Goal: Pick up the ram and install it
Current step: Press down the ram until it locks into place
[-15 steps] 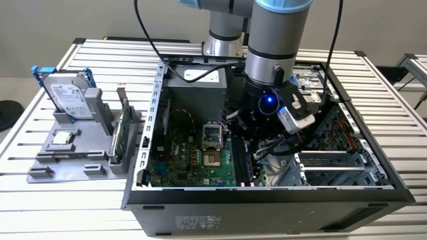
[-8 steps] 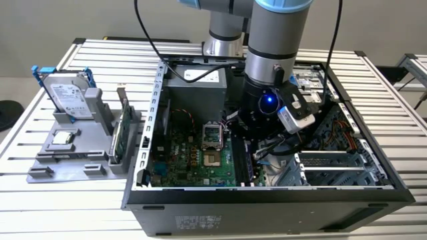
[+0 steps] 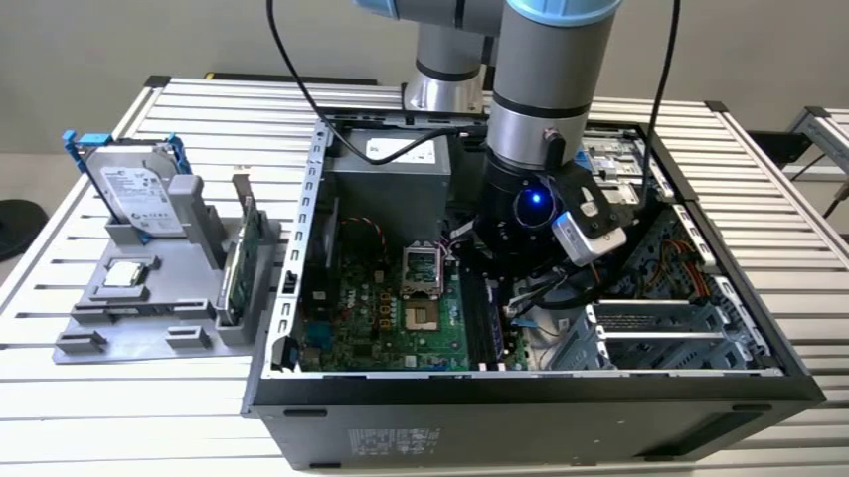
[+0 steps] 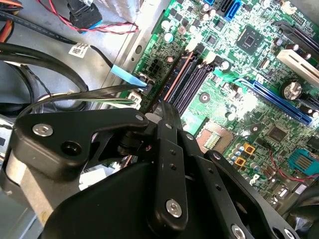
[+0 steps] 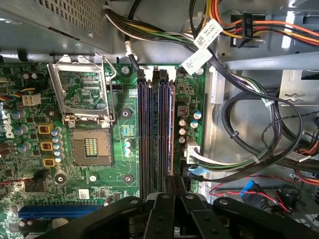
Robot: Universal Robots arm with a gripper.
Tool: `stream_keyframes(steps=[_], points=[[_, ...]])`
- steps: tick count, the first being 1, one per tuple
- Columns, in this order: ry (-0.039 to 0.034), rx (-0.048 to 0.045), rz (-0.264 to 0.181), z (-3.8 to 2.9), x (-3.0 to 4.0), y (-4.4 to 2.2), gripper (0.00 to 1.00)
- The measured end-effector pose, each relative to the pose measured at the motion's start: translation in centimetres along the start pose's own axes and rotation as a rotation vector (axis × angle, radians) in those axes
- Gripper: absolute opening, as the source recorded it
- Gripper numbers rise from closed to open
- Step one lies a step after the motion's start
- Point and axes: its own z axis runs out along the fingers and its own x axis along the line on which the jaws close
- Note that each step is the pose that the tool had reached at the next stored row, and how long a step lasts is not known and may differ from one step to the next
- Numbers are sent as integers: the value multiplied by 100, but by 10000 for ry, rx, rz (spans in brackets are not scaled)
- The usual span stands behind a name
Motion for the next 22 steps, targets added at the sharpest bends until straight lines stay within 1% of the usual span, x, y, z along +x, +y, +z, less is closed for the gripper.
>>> stream_keyframes(steps=[10,13,15,22], points=[[4,0,16,1,1,-1,0],[93,27,469,4,0,-1,0],[155,39,786,33,2,5,0],[406,94,2040,49,2,8,0]])
